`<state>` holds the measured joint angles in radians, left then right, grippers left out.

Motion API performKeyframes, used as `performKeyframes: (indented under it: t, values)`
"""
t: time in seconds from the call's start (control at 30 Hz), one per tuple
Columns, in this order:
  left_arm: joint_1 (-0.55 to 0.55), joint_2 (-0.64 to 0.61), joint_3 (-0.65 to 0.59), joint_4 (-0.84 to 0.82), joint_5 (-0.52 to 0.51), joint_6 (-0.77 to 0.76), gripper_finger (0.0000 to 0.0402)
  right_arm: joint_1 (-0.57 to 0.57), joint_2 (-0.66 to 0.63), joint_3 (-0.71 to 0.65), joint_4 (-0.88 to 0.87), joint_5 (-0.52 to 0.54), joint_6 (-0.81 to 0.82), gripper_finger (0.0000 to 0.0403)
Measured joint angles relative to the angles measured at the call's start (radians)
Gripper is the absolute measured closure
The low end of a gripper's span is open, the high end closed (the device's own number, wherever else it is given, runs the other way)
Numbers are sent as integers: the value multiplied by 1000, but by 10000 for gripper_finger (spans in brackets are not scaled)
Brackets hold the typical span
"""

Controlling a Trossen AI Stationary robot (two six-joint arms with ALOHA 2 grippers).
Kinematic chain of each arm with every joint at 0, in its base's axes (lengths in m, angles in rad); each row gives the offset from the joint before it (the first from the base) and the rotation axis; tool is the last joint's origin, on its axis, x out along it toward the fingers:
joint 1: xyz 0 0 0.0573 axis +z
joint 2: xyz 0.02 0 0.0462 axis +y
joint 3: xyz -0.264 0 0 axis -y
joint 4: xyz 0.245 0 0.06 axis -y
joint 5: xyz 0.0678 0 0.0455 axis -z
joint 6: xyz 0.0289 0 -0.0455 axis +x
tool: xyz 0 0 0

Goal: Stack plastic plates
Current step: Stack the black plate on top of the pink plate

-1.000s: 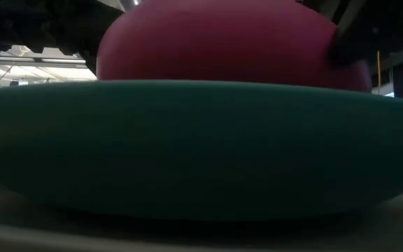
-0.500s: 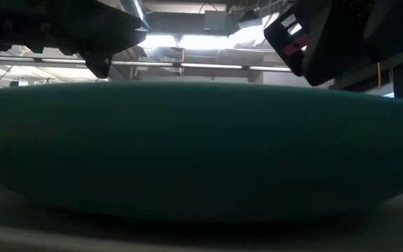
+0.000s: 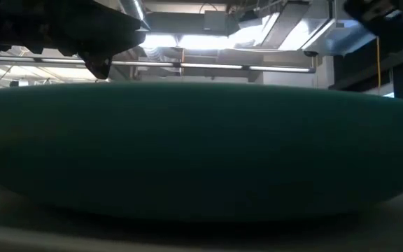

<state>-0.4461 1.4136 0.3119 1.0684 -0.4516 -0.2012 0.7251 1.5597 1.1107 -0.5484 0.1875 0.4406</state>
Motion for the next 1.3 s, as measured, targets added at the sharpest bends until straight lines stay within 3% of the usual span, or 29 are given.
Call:
performKeyframes:
  t: [0.13,0.67,0.97,1.3]
  values:
    - [0,0,0,-22,0,-3,301,64,-48,-48,-50,91,102,256]
    - [0,0,0,-28,0,-6,301,189,-359,-431,-113,95,609,256]
    - [0,0,0,-29,0,-6,301,266,-378,-505,-107,81,718,256]
    - [0,0,0,-40,0,-6,301,263,-378,-559,-62,73,734,256]
